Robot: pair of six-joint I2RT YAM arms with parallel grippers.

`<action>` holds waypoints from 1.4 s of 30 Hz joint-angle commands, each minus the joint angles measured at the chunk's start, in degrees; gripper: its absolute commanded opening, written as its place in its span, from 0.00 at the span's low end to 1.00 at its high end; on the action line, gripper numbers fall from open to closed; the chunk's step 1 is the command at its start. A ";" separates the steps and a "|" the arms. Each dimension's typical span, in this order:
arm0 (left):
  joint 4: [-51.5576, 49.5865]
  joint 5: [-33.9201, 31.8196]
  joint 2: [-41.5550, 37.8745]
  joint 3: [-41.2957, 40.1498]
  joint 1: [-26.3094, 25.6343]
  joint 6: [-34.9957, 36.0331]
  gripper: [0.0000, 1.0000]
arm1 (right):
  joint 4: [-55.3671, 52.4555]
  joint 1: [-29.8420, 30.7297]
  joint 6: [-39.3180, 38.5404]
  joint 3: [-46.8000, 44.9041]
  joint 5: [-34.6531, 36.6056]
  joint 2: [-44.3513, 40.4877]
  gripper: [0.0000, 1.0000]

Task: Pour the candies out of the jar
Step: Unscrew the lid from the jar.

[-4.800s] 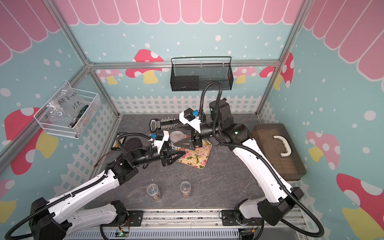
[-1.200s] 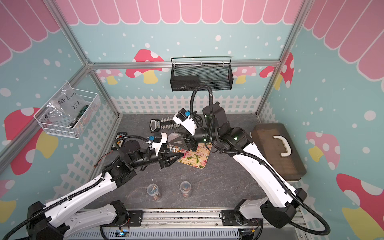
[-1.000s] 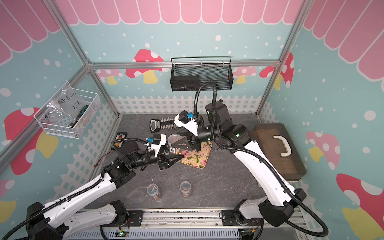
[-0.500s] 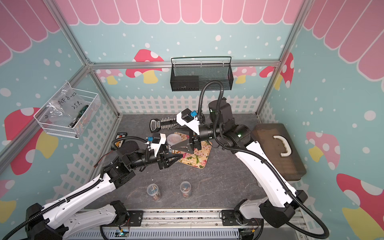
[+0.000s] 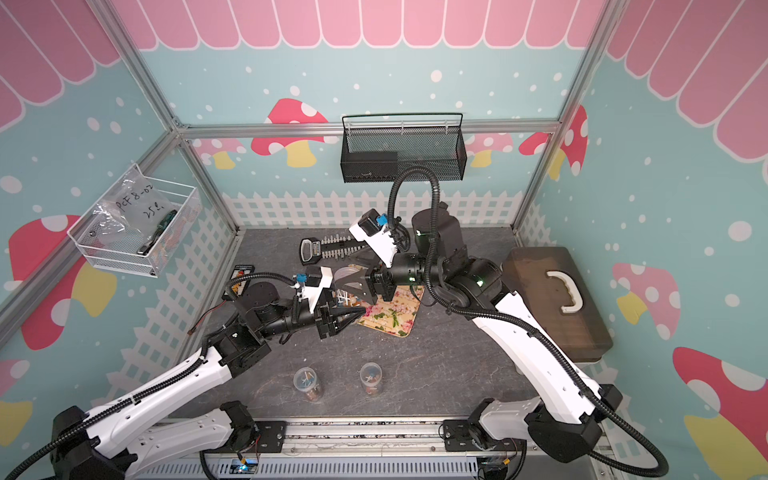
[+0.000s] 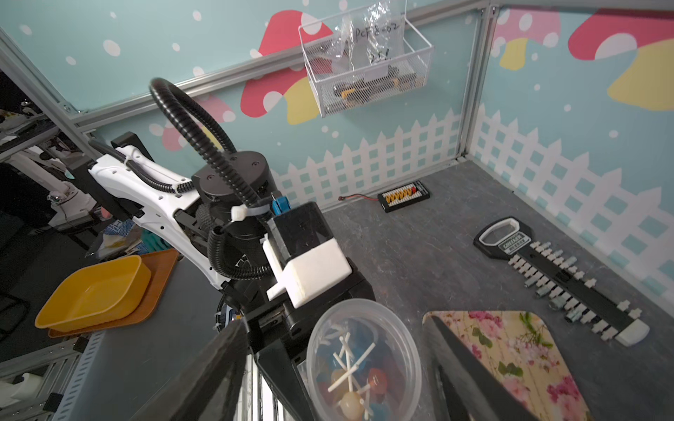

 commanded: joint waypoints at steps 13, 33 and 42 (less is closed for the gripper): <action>-0.13 -0.51 -0.47 -0.01 0.17 0.11 0.40 | -3.11 1.81 1.53 0.13 2.59 2.92 0.62; -2.16 4.26 1.35 2.39 0.23 0.73 0.40 | -5.91 -0.17 -27.55 4.77 -16.18 0.75 0.33; -0.55 3.23 0.58 1.31 0.25 -0.07 0.40 | -6.96 -1.53 -26.06 2.96 -15.05 0.61 0.36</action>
